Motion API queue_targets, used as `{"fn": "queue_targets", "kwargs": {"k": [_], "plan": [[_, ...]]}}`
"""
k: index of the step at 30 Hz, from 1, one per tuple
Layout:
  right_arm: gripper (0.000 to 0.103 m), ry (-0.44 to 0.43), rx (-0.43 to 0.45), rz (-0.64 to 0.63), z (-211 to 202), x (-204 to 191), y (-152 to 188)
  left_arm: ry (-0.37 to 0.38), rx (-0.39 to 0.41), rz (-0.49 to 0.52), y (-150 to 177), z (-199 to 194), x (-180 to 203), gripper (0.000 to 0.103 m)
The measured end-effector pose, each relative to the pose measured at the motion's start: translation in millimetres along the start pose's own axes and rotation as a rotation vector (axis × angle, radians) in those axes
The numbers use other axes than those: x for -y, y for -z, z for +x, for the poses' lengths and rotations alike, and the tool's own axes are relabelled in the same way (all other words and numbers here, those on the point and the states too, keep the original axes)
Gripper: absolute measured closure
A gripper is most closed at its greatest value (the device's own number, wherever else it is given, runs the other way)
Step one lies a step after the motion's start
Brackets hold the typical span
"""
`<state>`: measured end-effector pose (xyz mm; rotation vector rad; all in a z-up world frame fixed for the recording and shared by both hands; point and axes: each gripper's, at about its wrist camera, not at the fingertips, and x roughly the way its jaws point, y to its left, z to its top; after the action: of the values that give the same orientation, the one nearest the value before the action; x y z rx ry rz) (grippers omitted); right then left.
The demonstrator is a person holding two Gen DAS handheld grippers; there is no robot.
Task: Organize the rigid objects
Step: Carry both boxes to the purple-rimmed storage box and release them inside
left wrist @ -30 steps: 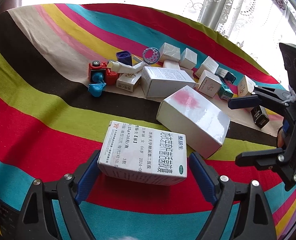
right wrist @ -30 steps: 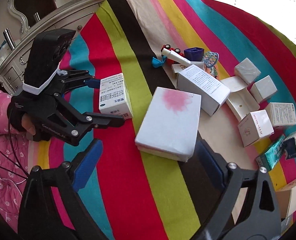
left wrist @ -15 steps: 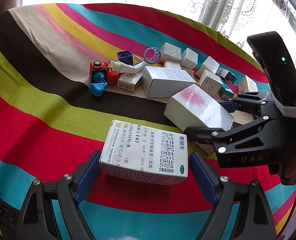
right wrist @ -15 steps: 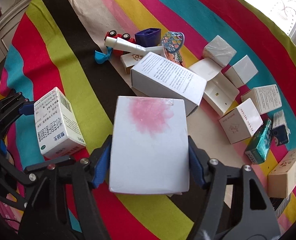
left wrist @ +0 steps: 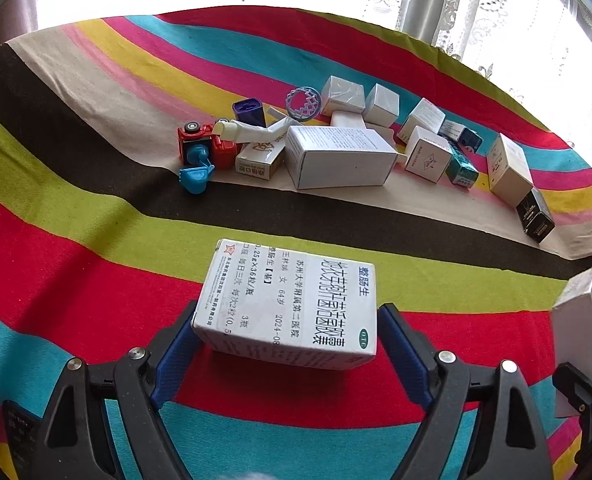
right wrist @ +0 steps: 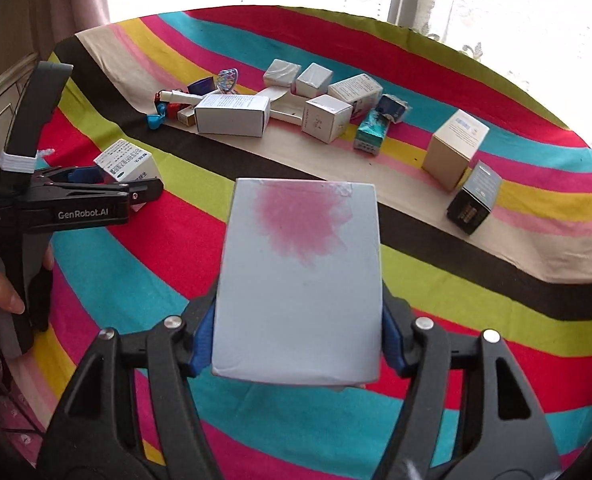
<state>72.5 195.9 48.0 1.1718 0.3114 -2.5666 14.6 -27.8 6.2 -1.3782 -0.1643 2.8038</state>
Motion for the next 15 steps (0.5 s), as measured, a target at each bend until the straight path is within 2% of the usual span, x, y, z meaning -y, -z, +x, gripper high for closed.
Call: {"fn": "queue_targets", "kwargs": {"k": [2,7,10,15], "plan": [[0.034,0.024,-0.002,0.060,-10.8,0.1,14.0,-0.039,0.003,0.007,0.4,0.0,1.7,0.029],[0.034,0.024,0.007,0.144,-39.6,-4.5,38.9,-0.086,-0.008,0.040,0.1,2.3,7.8,0.031],[0.034,0.025,0.038,0.166,-51.1,-8.2,46.8,-0.089,-0.006,0.035,3.2,-2.6,6.6,0.031],[0.034,0.038,0.077,0.166,-70.9,-11.8,50.9,0.013,0.004,-0.013,29.2,-34.2,6.2,0.031]]}}
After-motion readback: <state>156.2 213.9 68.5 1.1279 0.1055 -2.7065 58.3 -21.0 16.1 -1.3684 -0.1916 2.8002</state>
